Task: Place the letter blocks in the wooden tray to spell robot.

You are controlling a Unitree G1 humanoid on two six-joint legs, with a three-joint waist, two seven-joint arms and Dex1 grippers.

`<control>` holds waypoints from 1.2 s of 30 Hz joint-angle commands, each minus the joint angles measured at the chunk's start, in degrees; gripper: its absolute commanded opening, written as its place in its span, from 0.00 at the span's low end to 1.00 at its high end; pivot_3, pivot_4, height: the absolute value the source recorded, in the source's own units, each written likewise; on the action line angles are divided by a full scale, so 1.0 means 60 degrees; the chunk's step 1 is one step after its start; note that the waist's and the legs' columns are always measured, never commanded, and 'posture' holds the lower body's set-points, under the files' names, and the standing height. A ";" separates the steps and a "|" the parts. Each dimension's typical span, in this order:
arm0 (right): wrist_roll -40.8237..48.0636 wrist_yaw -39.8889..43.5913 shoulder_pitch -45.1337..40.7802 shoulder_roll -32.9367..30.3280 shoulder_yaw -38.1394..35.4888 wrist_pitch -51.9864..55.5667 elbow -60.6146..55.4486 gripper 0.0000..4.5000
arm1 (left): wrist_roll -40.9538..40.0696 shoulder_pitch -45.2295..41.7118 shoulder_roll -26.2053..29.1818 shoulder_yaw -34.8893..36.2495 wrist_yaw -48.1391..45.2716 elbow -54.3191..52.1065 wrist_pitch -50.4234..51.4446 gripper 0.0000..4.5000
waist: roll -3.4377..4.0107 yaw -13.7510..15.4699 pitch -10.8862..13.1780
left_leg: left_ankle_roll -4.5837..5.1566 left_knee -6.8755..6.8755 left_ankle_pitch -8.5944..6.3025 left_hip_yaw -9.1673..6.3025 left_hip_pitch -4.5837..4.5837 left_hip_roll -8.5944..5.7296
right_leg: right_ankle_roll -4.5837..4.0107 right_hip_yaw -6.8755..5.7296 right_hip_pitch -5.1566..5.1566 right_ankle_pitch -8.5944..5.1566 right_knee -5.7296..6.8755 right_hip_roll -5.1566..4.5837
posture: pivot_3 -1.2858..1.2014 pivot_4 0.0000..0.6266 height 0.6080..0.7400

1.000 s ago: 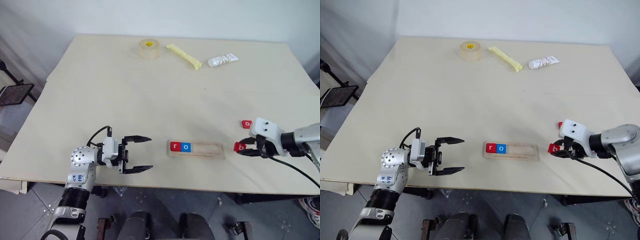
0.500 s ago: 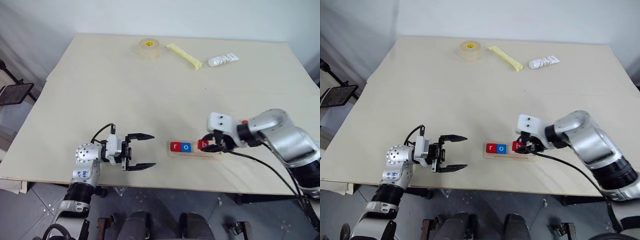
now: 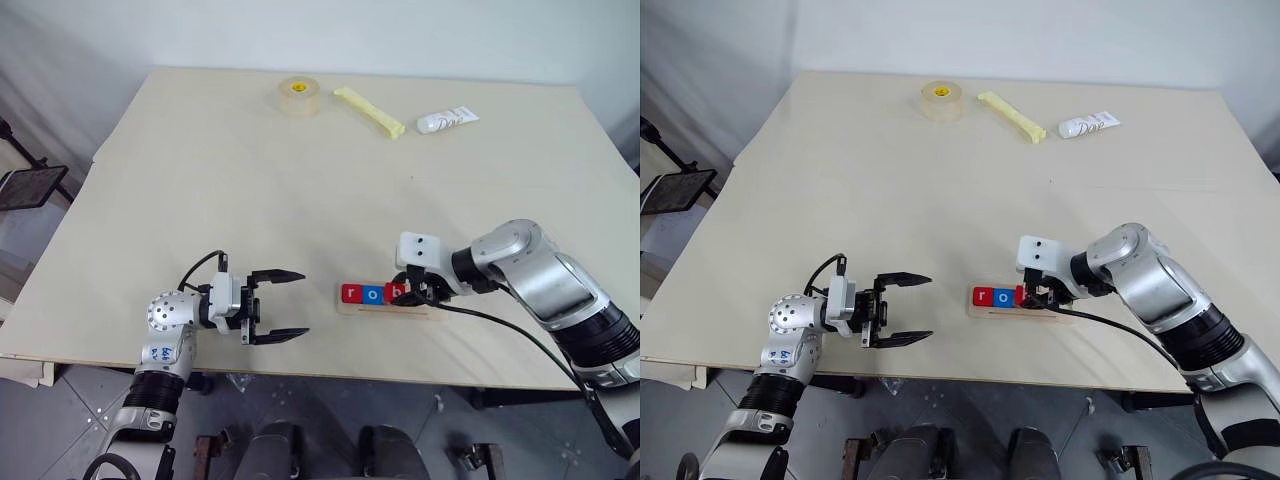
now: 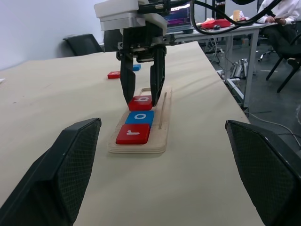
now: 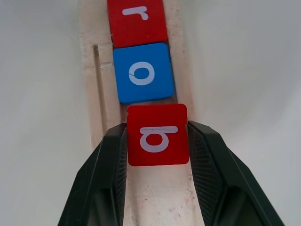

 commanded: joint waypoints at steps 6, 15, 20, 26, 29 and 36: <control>-0.0015 0.0174 -0.0105 0.0041 -0.0022 0.0061 -0.0398 0.48 | -0.0016 0.0003 -0.0023 -0.0001 0.0093 -0.0227 -0.0146 1.00 | 0.0000 0.0000 0.0000 | 0.0000 0.0000 0.0000 0.0001 0.0000 0.0000 | 0.0000 0.0001 0.0000 0.0000 0.0000 0.0000 | 0.52 0.24 1.00; -0.0030 0.0115 -0.0009 -0.0127 -0.0269 0.0150 -0.0673 0.99 | 0.0007 -0.0158 -0.0073 -0.0028 0.0067 -0.0083 -0.0152 1.00 | 0.0000 0.0002 0.0000 | 0.0000 0.0000 0.0000 0.0000 0.0000 0.0000 | 0.0000 0.0000 -0.0001 0.0000 0.0000 0.0000 | 0.52 0.24 1.00; 0.0175 -0.0173 0.0118 -0.0030 -0.0663 0.0384 -0.0929 0.99 | 0.0034 -0.0285 -0.0141 -0.0055 0.0052 0.0034 -0.0170 1.00 | 0.0000 0.0010 0.0000 | 0.0000 0.0000 0.0000 -0.0001 -0.0001 -0.0001 | 0.0000 0.0000 0.0000 0.0000 0.0000 0.0000 | 0.52 0.24 1.00; 0.1189 -0.0121 0.0911 -0.0139 -0.1510 0.0729 -0.2109 0.70 | 0.0025 -0.0305 -0.0177 -0.0094 0.0008 0.0062 -0.0170 1.00 | -0.0001 0.0007 0.0000 | -0.0001 -0.0003 -0.0001 -0.0002 -0.0001 -0.0001 | 0.0001 -0.0001 0.0000 0.0001 -0.0001 0.0000 | 0.52 0.24 1.00; 0.1472 -0.0113 0.1246 -0.0222 -0.1575 0.0773 -0.2495 0.46 | 0.0006 -0.0279 -0.0166 -0.0111 -0.0010 0.0029 -0.0152 1.00 | -0.0001 0.0014 0.0000 | -0.0001 -0.0003 -0.0001 -0.0002 0.0001 0.0001 | 0.0001 -0.0002 0.0001 0.0001 0.0001 0.0001 | 0.52 0.24 1.00; 0.1356 -0.0291 0.1566 -0.0217 -0.1256 0.0587 -0.2277 0.00 | -0.0020 -0.0151 -0.0133 -0.0120 -0.0004 -0.0140 -0.0106 1.00 | -0.0001 0.0009 0.0000 | -0.0001 -0.0003 -0.0001 -0.0001 0.0001 0.0000 | 0.0001 -0.0001 0.0002 0.0001 -0.0001 0.0000 | 0.52 0.24 1.00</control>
